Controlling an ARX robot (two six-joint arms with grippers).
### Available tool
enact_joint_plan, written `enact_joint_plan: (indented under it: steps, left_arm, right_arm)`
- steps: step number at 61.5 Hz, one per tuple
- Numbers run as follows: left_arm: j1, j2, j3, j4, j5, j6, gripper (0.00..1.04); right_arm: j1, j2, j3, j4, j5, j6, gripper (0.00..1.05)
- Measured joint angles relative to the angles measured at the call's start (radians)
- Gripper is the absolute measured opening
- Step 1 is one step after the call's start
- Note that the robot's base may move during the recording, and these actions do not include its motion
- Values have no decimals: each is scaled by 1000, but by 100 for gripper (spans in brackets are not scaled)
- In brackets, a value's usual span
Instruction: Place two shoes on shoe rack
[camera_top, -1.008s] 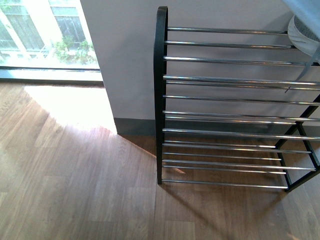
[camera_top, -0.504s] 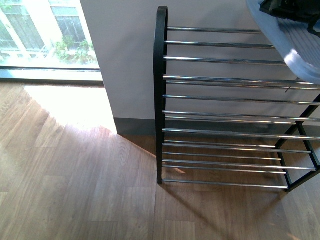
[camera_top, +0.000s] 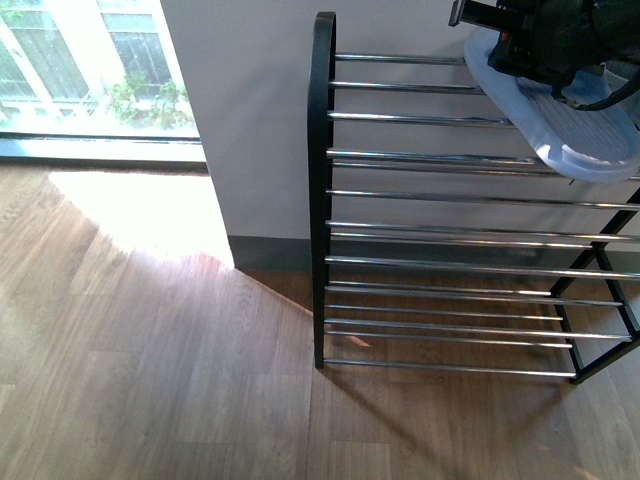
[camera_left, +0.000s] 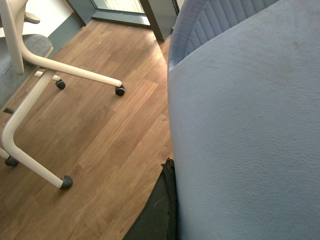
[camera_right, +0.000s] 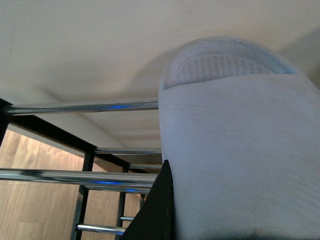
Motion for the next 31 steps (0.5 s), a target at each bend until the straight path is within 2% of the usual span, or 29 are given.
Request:
enact_joint_plan:
  steps: [2,19,26,31]
  left_arm:
    - [0,0,0,0,0,0,2]
    - [0,0,0,0,0,0,2]
    - [0,0,0,0,0,0,2]
    - [0,0,0,0,0,0,2]
  right_arm:
    - [-1,0,1,-10,-4,2,3]
    - [-4,-169,-104,-138,-137,54,43]
    - [-15,-421,-208,-238,-192,37,70]
    - [-52,-600,-300,-209,-181,-50,89]
